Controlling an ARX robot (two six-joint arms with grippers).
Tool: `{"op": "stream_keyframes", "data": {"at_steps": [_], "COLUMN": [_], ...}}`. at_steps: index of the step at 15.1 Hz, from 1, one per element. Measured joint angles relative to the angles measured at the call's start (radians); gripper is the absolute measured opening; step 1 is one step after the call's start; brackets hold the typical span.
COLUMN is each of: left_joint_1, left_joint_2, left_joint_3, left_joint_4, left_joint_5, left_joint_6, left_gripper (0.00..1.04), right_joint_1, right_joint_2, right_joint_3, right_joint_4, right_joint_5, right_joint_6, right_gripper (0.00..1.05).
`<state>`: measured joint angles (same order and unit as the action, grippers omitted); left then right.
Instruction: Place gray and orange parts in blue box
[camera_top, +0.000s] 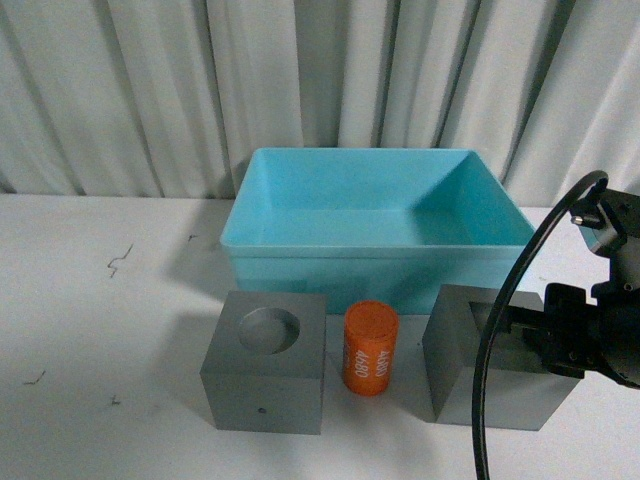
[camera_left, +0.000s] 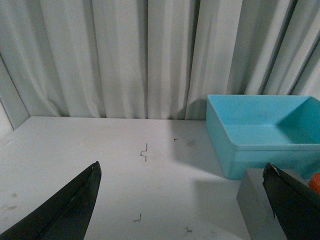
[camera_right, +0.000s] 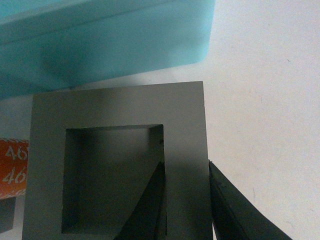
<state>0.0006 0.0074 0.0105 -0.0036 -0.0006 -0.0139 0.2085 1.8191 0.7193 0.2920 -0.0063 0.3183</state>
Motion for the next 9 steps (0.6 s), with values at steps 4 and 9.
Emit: {"op": "stream_keyframes", "data": {"at_steps": [4,9], "left_joint_1": [0.000,0.000], "left_joint_2": [0.000,0.000], "left_joint_3": [0.000,0.000], "left_joint_4": [0.000,0.000], "left_joint_5": [0.000,0.000], "left_joint_6": [0.000,0.000], "left_gripper": [0.98,0.98], "right_joint_1": [-0.054,-0.130], "right_joint_2": [-0.280,-0.406], "right_joint_3": [-0.069,0.229], "right_joint_4": [-0.176,-0.102], "right_joint_5": [-0.070,-0.184], "right_joint_6": [-0.008,-0.086], "right_gripper": [0.19,0.19]}}
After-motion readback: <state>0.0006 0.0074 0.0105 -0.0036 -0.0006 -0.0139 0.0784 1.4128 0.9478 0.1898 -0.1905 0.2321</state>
